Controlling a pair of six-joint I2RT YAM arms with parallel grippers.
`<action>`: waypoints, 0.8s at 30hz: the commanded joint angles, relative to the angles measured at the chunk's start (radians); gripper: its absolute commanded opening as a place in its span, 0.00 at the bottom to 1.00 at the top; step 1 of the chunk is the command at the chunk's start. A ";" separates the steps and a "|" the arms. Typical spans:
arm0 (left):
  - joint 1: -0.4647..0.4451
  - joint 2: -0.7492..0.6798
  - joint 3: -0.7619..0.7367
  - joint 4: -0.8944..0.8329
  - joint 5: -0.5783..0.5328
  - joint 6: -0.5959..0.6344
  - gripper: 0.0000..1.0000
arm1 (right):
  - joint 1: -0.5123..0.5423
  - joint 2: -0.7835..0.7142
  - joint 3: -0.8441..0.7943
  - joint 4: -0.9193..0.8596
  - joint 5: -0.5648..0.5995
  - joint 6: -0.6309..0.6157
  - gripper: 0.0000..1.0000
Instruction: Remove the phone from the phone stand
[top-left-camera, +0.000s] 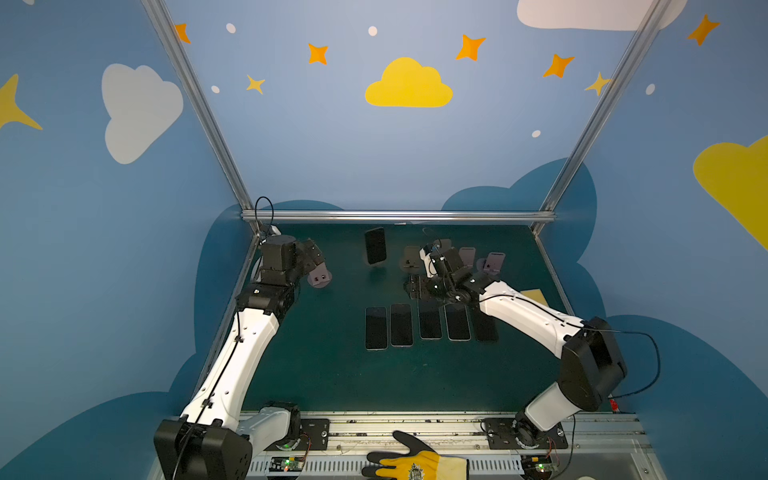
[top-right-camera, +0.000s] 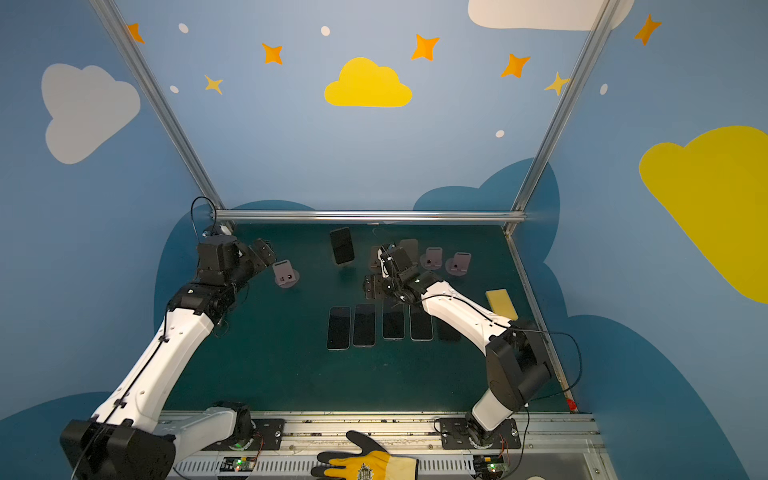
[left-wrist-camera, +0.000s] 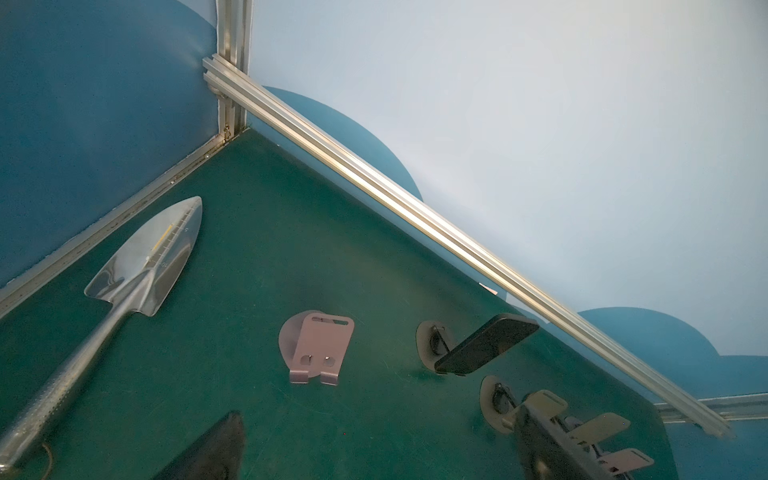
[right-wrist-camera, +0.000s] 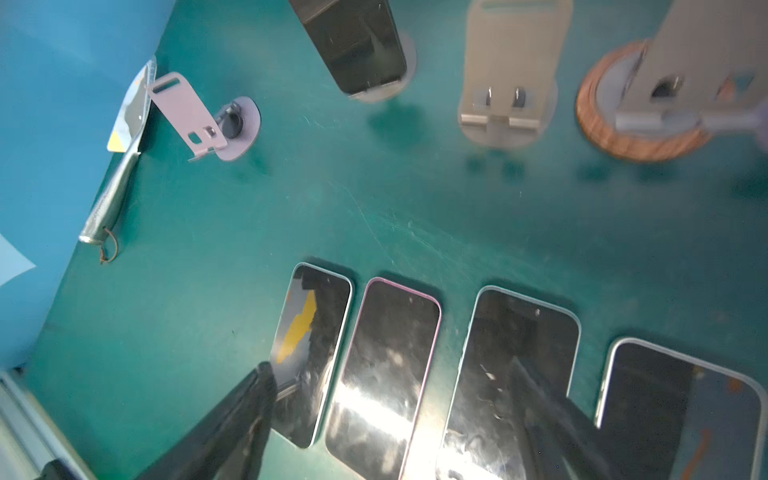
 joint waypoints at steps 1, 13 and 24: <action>0.008 0.003 -0.016 0.063 0.019 -0.048 1.00 | 0.028 0.059 0.097 -0.091 0.093 -0.068 0.88; 0.046 0.040 -0.032 0.050 0.019 -0.085 1.00 | 0.043 0.271 0.333 0.106 0.186 -0.252 0.91; 0.057 0.051 -0.026 0.050 0.060 -0.092 1.00 | 0.037 0.544 0.669 0.112 0.189 -0.278 0.92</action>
